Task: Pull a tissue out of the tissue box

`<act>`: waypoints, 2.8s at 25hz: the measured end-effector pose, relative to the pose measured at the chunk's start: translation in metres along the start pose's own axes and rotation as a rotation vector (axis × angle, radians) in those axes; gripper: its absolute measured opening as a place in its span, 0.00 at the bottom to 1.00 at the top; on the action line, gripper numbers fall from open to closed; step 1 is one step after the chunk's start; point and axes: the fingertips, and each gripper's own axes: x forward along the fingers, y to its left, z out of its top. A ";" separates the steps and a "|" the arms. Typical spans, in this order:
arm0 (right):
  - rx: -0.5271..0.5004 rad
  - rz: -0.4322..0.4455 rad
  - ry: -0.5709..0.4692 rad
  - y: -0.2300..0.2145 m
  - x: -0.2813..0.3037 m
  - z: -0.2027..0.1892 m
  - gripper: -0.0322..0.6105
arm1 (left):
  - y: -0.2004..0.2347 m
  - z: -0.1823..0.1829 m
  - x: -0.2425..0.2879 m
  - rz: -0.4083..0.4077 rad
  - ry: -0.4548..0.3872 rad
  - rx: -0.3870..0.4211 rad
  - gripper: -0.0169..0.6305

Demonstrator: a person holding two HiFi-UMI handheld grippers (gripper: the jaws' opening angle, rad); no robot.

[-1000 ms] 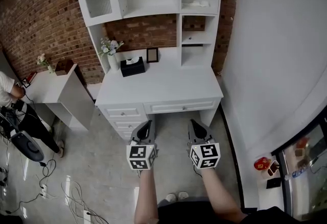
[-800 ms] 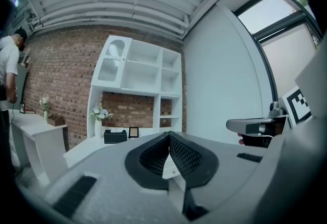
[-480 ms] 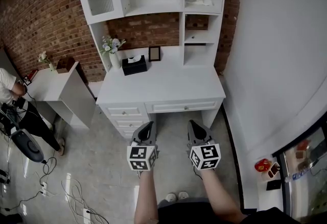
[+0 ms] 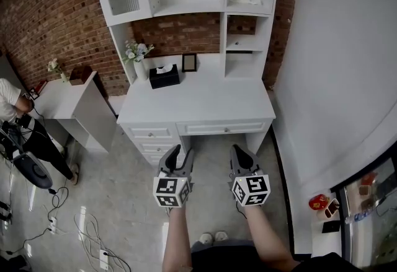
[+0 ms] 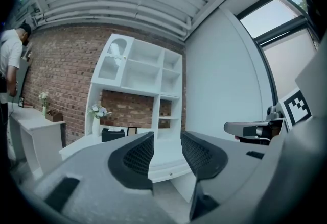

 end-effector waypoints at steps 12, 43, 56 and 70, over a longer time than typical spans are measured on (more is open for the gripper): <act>0.018 0.033 0.006 -0.012 0.007 -0.008 0.05 | 0.005 -0.006 -0.003 0.062 0.004 0.000 0.36; -0.063 0.013 -0.040 -0.057 0.218 0.014 0.05 | 0.138 0.018 0.170 0.046 -0.063 -0.022 0.37; -0.011 -0.020 0.018 -0.057 0.433 -0.001 0.05 | 0.283 0.017 0.332 -0.004 0.033 -0.024 0.37; -0.006 -0.007 0.058 -0.062 0.545 -0.008 0.05 | 0.353 0.013 0.422 -0.023 0.074 -0.033 0.37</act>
